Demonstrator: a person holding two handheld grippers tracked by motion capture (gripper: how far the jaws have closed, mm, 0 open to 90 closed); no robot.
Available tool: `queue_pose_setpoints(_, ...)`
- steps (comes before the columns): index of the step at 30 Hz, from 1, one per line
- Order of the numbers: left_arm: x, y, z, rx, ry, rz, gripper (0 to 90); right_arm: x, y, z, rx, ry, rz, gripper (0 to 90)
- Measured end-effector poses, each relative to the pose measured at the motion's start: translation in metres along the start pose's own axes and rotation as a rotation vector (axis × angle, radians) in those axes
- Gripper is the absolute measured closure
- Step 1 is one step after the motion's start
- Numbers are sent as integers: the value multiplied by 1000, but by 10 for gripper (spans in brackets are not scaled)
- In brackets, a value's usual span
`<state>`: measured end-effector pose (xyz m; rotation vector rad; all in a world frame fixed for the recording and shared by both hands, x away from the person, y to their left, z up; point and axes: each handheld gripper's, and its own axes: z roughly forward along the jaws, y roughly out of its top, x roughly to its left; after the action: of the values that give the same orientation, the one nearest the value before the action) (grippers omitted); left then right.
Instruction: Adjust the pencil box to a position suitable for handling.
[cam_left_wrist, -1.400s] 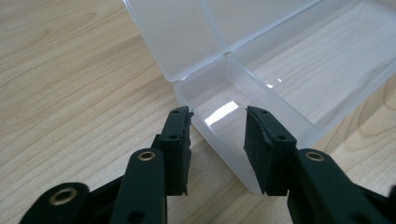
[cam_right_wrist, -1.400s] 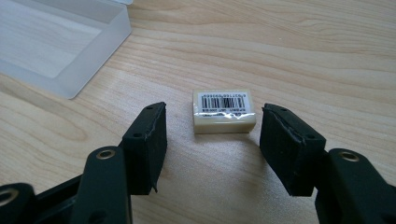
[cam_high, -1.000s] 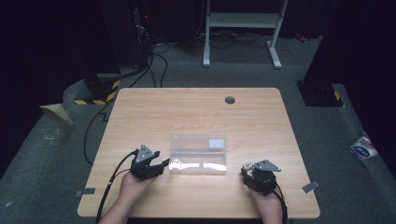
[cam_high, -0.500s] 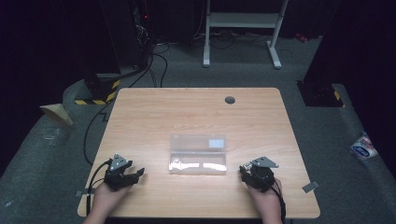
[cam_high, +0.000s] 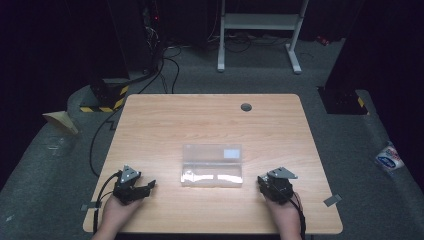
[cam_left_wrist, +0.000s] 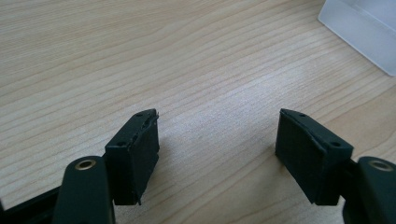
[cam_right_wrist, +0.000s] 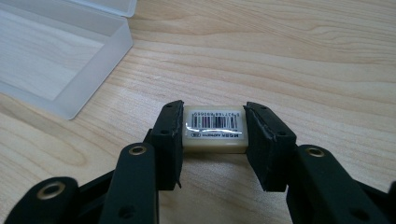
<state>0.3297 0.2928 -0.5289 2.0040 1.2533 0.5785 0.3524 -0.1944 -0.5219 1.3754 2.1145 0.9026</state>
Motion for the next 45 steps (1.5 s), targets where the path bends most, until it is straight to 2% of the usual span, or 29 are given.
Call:
queue_pose_setpoints(10,0,0,0,1,-1,0,302,1,0,0,-5,-2,-8,586)
queue_pose_setpoints(27,0,0,0,2,-1,-1,302,9,8,-10,-63,8,-23,585)
queue_pose_setpoints(45,0,0,0,1,-4,-4,298,24,33,-19,-87,44,-34,586)
